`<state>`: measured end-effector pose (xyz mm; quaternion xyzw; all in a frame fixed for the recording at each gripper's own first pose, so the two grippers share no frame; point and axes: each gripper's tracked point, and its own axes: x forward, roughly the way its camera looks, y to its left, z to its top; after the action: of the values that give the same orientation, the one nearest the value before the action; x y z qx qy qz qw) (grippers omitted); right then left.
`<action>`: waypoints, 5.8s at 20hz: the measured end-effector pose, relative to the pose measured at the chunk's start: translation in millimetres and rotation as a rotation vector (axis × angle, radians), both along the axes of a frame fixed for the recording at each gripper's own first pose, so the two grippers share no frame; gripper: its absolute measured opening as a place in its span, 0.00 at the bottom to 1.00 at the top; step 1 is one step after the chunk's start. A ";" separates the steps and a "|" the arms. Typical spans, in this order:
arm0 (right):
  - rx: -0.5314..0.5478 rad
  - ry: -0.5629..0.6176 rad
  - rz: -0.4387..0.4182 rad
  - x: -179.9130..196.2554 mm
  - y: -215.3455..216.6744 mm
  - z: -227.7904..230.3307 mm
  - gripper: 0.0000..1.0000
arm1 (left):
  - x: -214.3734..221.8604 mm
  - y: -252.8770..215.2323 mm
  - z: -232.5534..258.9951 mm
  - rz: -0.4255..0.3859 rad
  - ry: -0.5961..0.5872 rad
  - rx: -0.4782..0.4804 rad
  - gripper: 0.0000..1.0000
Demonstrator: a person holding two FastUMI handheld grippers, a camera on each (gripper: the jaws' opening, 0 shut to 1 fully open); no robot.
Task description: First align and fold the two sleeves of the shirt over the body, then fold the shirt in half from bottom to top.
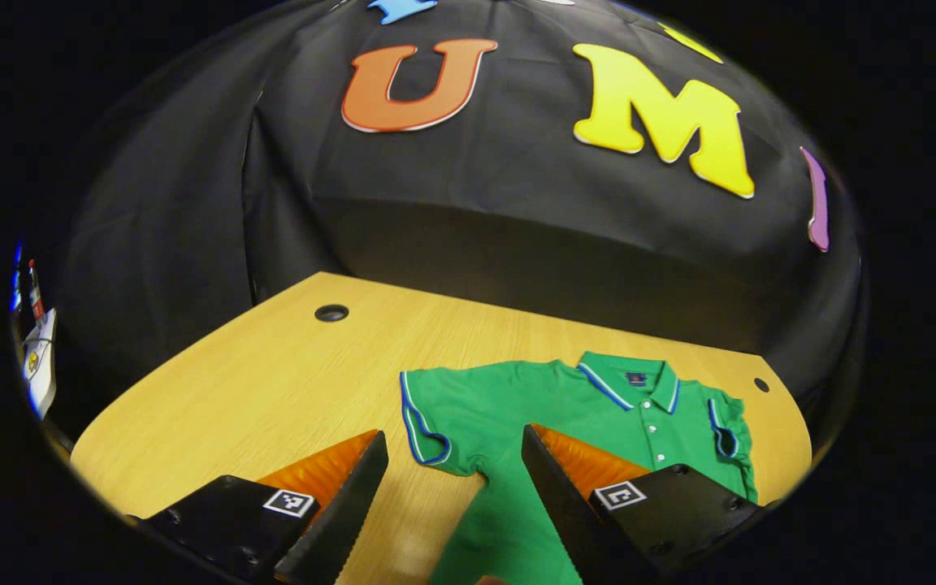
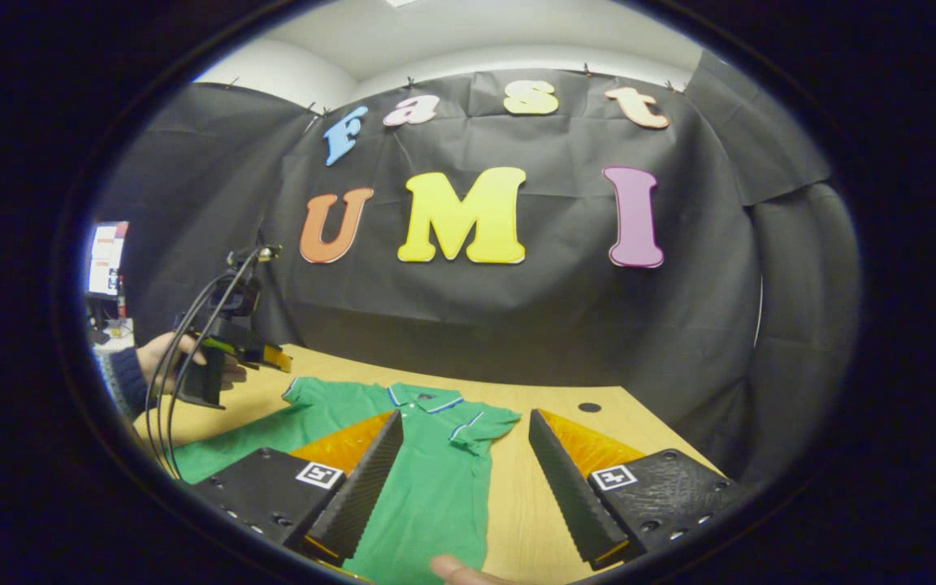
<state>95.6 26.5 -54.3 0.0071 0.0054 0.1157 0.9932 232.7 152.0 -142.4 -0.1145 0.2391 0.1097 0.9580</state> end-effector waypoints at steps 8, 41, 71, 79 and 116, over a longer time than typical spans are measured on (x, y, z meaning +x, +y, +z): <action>0.079 0.069 0.031 19.3 -13.2 -30.3 0.95 | 52.1 13.2 -39.8 0.049 0.075 -0.106 0.98; 0.192 0.187 0.051 46.9 -16.9 -72.2 0.96 | 66.0 -169.4 11.4 -0.268 0.056 0.138 1.00; -0.027 0.285 -0.116 -154.0 -12.7 -153.0 0.95 | -287.0 -71.4 -68.2 -0.197 -0.104 0.131 1.00; 0.036 0.416 -0.086 -152.9 -6.7 -185.6 0.95 | -289.2 -59.8 -76.6 -0.162 -0.090 0.164 1.00; 0.079 0.044 -0.111 124.8 -1.6 52.8 0.02 | -38.1 -82.9 146.1 -0.279 -0.437 0.219 0.06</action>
<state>220.5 24.9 -1.6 0.0493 0.0220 0.0606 0.9967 194.7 69.1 3.7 0.0029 0.0268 -0.0252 0.9993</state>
